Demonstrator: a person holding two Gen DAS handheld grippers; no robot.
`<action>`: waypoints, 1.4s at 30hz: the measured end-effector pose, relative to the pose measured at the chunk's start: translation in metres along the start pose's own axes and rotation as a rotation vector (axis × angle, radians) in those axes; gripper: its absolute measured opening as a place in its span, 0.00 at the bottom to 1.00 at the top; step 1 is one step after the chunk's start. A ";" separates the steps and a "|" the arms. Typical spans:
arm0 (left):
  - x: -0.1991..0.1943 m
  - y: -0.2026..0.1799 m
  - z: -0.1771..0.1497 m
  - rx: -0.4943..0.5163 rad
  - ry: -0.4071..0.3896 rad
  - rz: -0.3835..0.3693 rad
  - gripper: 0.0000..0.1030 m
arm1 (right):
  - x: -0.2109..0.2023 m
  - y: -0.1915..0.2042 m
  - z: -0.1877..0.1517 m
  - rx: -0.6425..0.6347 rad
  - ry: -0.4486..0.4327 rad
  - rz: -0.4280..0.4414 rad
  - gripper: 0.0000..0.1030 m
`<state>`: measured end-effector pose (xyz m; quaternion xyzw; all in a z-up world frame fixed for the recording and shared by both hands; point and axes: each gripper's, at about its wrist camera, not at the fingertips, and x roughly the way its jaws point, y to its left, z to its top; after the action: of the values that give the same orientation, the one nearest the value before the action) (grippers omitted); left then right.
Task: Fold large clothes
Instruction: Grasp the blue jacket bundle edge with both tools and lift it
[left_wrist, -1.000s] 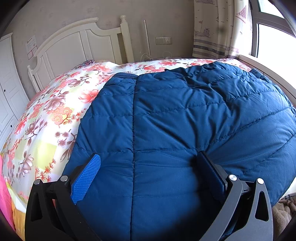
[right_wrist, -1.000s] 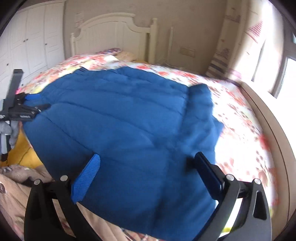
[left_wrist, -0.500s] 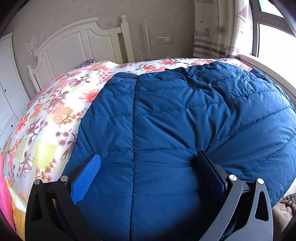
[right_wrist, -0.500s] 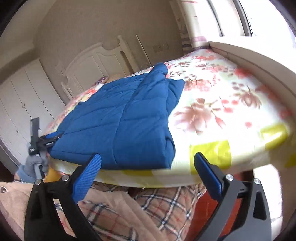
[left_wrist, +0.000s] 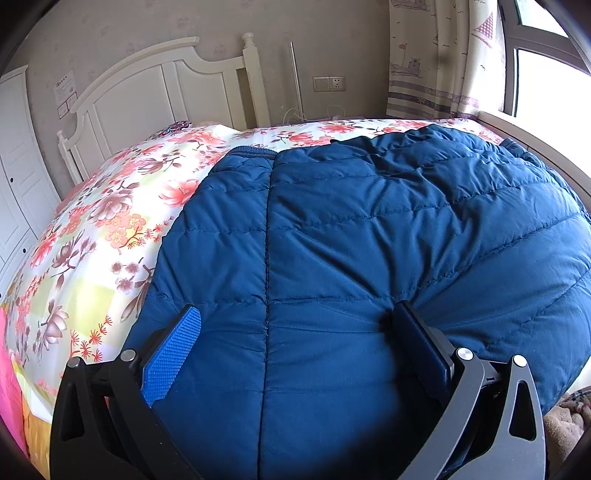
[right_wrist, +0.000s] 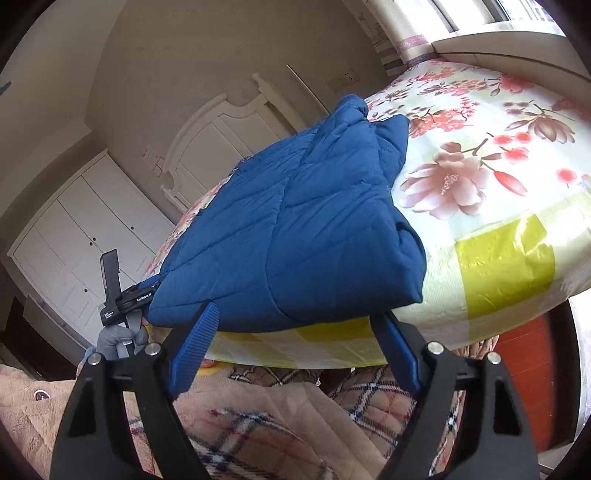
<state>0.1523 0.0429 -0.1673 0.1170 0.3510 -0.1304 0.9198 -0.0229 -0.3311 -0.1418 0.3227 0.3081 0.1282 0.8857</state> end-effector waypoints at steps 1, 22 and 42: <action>0.000 0.000 0.000 0.000 -0.002 0.000 0.96 | -0.001 0.001 0.002 -0.004 -0.012 0.006 0.81; -0.022 -0.037 0.073 -0.006 0.005 -0.149 0.95 | 0.048 0.059 0.055 -0.098 -0.153 -0.226 0.35; 0.001 -0.066 0.099 0.017 0.093 -0.196 0.88 | 0.033 0.117 0.076 -0.309 -0.207 -0.243 0.33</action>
<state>0.1926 -0.0495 -0.1042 0.0958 0.4018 -0.2171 0.8844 0.0467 -0.2658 -0.0351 0.1553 0.2287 0.0323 0.9605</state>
